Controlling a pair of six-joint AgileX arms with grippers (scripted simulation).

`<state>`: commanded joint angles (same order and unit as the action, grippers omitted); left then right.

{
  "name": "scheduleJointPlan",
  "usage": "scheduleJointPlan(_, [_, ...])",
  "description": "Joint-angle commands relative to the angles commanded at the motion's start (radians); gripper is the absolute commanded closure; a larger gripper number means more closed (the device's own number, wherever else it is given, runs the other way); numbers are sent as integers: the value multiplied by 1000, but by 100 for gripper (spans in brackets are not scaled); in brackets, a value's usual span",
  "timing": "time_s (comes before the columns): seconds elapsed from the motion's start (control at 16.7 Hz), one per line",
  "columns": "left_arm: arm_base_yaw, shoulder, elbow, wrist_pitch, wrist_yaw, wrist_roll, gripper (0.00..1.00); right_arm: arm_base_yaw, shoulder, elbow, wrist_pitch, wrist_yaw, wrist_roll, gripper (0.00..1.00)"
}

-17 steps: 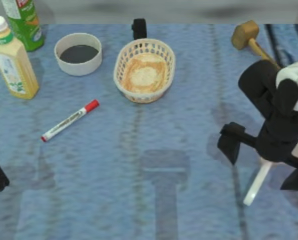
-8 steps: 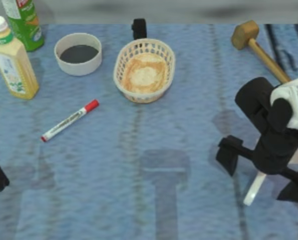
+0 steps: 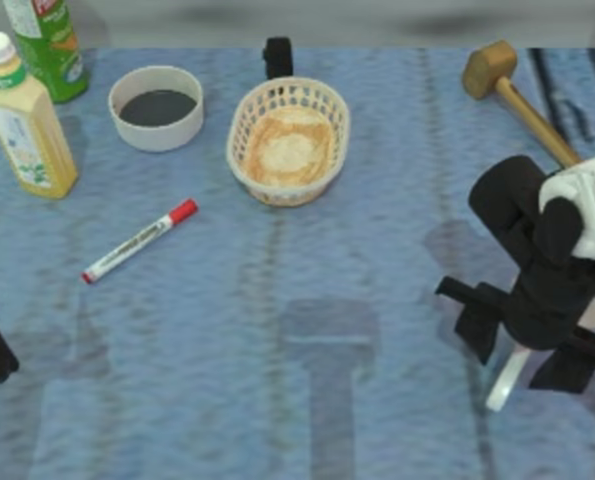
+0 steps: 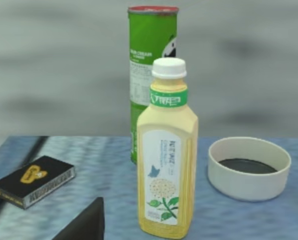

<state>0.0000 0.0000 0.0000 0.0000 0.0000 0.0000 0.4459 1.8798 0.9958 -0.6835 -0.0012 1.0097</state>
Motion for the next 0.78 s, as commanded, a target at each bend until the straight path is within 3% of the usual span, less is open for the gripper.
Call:
scheduleJointPlan(0.24, [0,0,0,0,0,0,0,0,0,0,0,0,0,98])
scheduleJointPlan(0.78, [0,0,0,0,0,0,0,-1,-1,0,0,0,1,100])
